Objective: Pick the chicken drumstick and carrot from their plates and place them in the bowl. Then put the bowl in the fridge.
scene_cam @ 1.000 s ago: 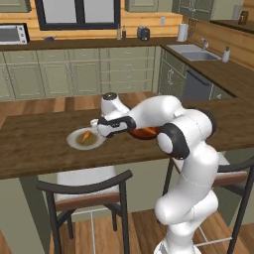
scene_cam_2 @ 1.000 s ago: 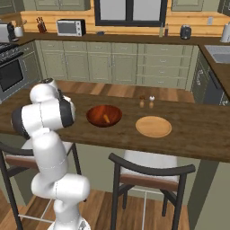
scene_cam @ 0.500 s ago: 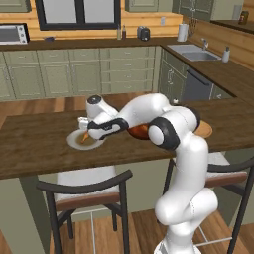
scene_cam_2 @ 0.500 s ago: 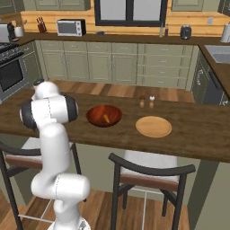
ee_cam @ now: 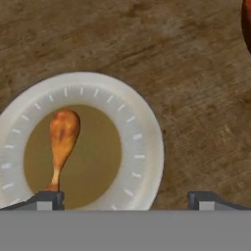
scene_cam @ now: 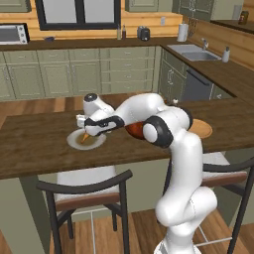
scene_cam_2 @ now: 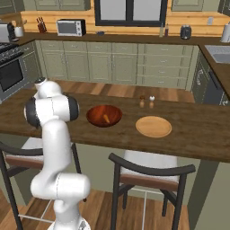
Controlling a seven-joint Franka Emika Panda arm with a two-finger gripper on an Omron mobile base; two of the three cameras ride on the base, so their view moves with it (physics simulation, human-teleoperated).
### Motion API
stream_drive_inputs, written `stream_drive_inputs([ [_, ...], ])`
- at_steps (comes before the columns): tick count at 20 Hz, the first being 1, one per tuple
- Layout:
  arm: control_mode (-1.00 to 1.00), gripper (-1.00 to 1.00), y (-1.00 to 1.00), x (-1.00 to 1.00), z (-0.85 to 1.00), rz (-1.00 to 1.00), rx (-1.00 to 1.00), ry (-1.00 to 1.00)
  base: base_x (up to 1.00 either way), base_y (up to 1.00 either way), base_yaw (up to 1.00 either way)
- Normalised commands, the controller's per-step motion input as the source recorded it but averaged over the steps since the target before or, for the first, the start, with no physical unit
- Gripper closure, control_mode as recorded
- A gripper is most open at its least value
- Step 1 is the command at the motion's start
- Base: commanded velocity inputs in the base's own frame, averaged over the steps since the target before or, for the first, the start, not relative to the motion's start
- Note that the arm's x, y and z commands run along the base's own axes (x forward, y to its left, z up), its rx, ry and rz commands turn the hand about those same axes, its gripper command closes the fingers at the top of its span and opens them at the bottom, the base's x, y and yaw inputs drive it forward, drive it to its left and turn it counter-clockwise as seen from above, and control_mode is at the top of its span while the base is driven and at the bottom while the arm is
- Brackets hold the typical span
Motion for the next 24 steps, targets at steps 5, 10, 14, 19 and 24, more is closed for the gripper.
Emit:
stream_drive_inputs([
  [5, -1.0, -1.0, 0.05, 0.11, -0.28, 0.0, 0.01, 0.06, 0.0, 0.0, 0.0],
  [10, -1.0, -1.0, 0.2, 0.29, -0.13, 0.0, 0.0, 0.01, 0.0, 0.0, 0.0],
  [14, -1.0, -1.0, 0.24, 0.4, -0.05, 0.0, 0.0, 0.01, 0.0, 0.0, 0.0],
  [19, -1.0, -1.0, 0.17, 0.36, -0.08, 0.0, 0.01, 0.07, 0.0, 0.0, 0.0],
  [24, -1.0, -1.0, 0.0, 0.29, -0.22, 0.0, 0.0, 0.11, 0.0, 0.0, 0.0],
])
